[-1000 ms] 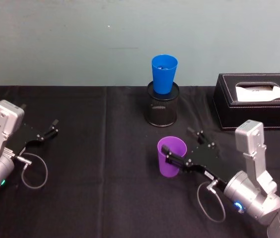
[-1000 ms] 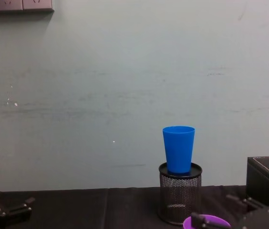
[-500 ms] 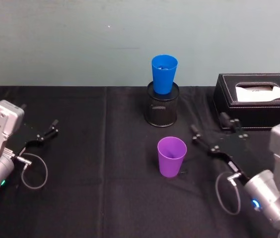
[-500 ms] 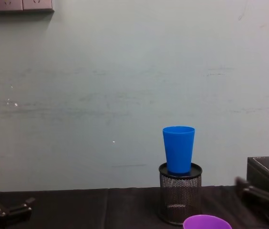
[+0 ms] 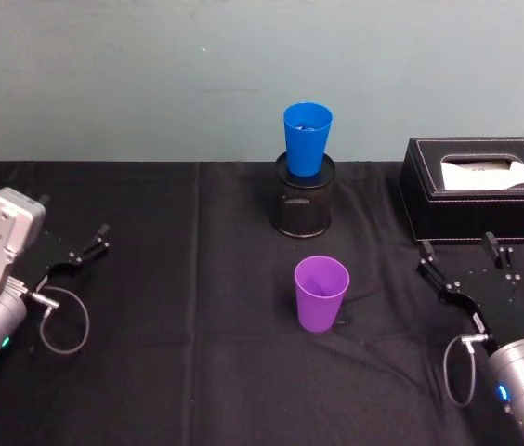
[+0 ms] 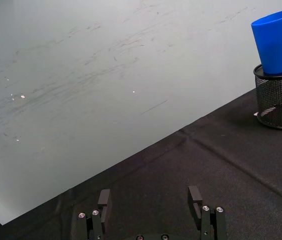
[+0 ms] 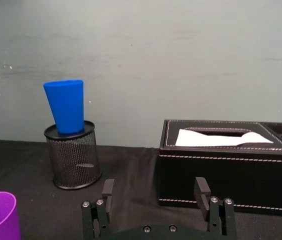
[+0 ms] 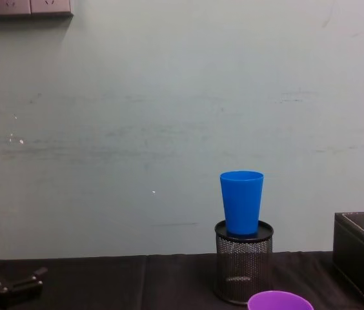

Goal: Pick up one cup with a gripper and tap it against the other cup.

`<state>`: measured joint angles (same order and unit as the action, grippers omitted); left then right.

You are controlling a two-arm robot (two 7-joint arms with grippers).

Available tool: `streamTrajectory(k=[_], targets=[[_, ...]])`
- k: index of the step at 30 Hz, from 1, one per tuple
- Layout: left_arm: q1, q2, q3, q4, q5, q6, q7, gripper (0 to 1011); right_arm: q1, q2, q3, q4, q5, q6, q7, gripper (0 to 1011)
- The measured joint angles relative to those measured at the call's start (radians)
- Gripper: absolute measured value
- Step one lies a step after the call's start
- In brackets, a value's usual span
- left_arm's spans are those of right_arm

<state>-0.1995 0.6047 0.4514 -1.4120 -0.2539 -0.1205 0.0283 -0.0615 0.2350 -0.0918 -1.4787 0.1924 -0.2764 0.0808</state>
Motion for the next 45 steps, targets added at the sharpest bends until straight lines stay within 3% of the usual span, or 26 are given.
streamTrajectory(k=[8,45], targets=[[0.000,0.000,0.000,0.000,0.000,0.000,0.000,1000,0.011,-0.005,0.000,0.019,-0.001,0.016,0.048,1000],[0.000,0.000,0.000,0.000,0.000,0.000,0.000,1000,0.010,-0.005,-0.001,0.016,-0.002,0.016,0.036,1000]])
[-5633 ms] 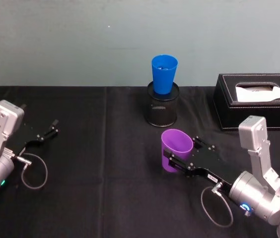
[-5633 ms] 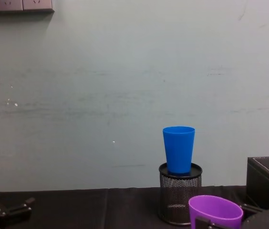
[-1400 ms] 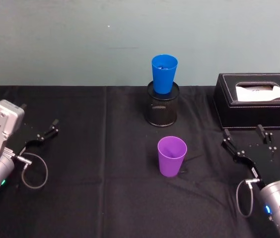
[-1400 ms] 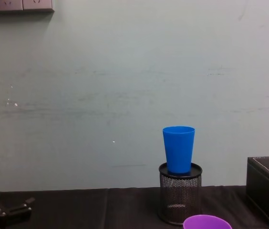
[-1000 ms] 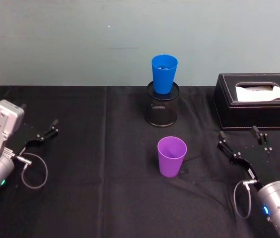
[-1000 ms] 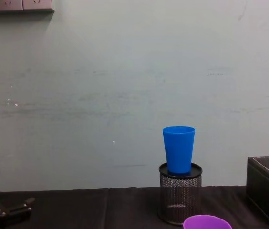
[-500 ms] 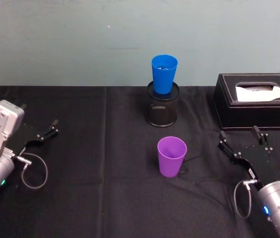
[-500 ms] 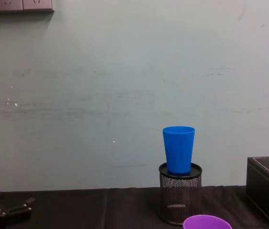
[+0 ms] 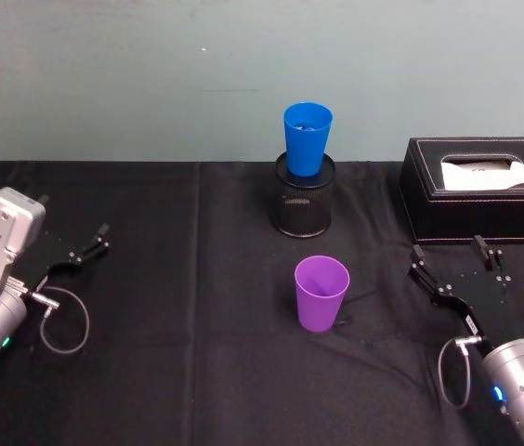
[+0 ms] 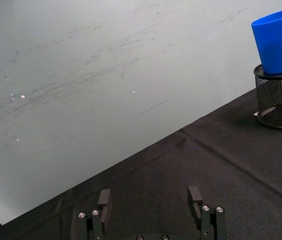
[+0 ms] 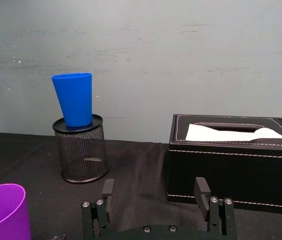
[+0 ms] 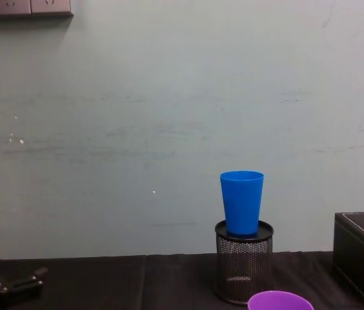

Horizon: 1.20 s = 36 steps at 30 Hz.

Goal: Pick up one cup with a gripper and tap it against the other cup.

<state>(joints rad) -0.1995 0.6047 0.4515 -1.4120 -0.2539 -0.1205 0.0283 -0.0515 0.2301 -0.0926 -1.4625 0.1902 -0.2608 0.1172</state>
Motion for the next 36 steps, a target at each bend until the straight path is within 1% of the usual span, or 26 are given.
streamTrajectory(k=[36], targets=[[0.000,0.000,0.000,0.000,0.000,0.000,0.000,1000,0.000,0.000,0.000,0.000,0.000,0.000,0.000,1000]])
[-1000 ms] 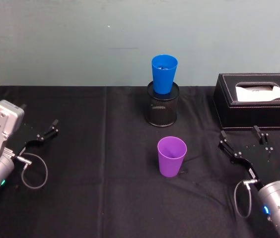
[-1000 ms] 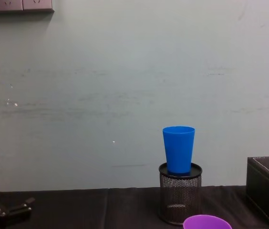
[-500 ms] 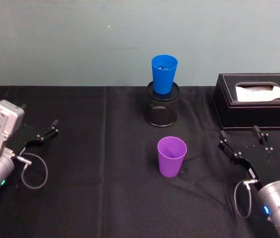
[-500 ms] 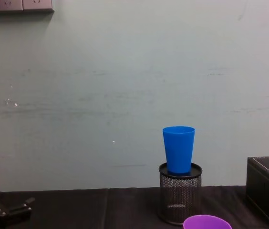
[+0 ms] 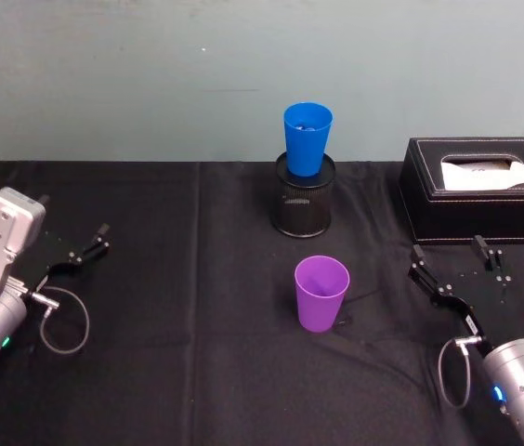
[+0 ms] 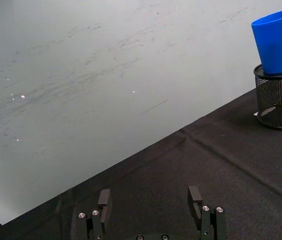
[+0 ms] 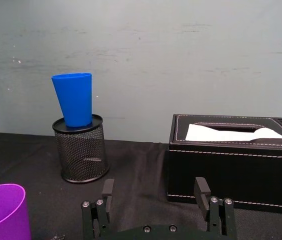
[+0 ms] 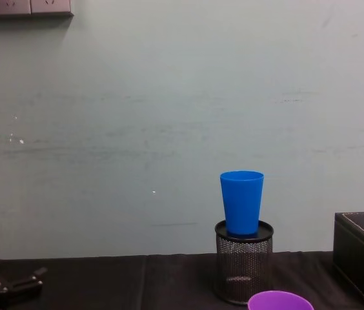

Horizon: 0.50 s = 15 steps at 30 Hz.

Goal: Pick up one cup with a gripper and tap it against the other cup.

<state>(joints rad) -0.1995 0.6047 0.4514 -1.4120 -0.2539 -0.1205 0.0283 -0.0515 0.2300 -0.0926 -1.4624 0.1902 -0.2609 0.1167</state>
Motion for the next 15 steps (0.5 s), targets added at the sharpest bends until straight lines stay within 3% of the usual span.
streamTrajectory(k=[15], targets=[[0.000,0.000,0.000,0.000,0.000,0.000,0.000,1000,0.000,0.000,0.000,0.000,0.000,0.000,0.000,1000]])
